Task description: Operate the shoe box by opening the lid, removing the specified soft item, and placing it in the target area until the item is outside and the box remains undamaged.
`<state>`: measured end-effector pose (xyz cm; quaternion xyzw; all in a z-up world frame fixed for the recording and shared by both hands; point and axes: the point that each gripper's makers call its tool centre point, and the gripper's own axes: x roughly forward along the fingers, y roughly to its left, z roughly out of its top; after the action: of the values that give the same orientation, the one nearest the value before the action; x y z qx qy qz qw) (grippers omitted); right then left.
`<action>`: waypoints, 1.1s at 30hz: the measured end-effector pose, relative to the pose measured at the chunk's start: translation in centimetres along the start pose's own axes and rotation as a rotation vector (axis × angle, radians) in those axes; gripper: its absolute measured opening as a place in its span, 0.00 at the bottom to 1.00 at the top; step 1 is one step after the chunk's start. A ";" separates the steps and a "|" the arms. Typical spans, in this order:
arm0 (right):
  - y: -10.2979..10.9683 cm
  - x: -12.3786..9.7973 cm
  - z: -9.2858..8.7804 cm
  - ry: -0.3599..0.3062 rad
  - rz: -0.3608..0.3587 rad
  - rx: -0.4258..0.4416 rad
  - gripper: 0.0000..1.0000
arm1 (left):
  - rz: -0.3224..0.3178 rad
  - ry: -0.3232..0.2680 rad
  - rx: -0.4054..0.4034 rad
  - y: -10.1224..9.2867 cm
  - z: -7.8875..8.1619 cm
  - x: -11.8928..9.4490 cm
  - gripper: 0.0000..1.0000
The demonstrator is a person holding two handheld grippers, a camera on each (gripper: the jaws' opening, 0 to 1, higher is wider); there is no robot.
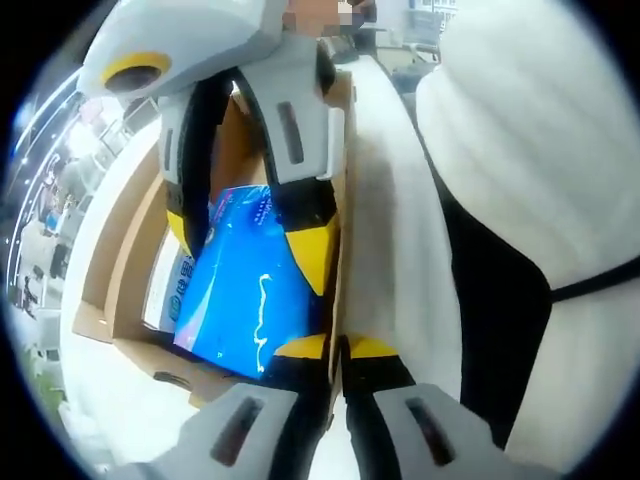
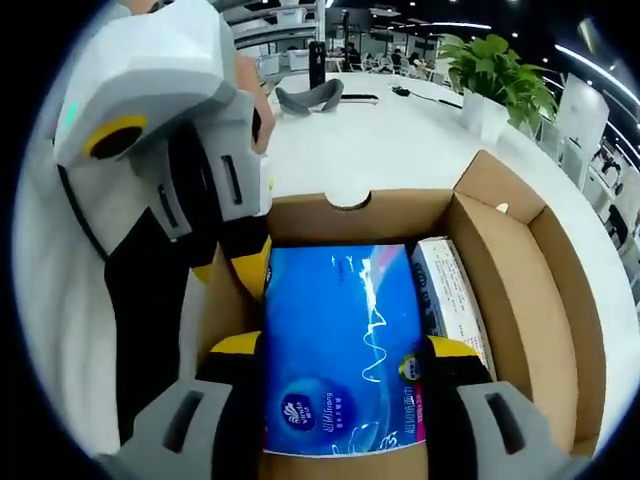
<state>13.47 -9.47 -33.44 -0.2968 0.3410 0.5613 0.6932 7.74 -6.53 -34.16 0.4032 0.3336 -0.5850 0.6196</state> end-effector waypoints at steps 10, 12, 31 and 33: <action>-0.1 -0.9 -1.3 -0.005 0.007 -0.008 0.63 | 0.001 0.001 -0.004 0.0 0.0 0.0 0.04; -0.2 -1.1 -1.6 -0.004 0.009 -0.011 0.63 | 0.002 0.000 -0.004 0.0 0.0 0.0 0.04; -0.3 -2.4 -3.5 0.003 0.008 -0.015 0.62 | 0.003 0.002 -0.004 0.0 0.0 -0.1 0.04; -0.3 -2.5 -3.6 0.007 0.006 -0.015 0.62 | 0.003 0.001 -0.004 0.0 0.0 -0.1 0.04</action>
<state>12.90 -13.84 -33.52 -0.3030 0.3399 0.5649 0.6881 7.73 -6.49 -34.05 0.4029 0.3344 -0.5831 0.6212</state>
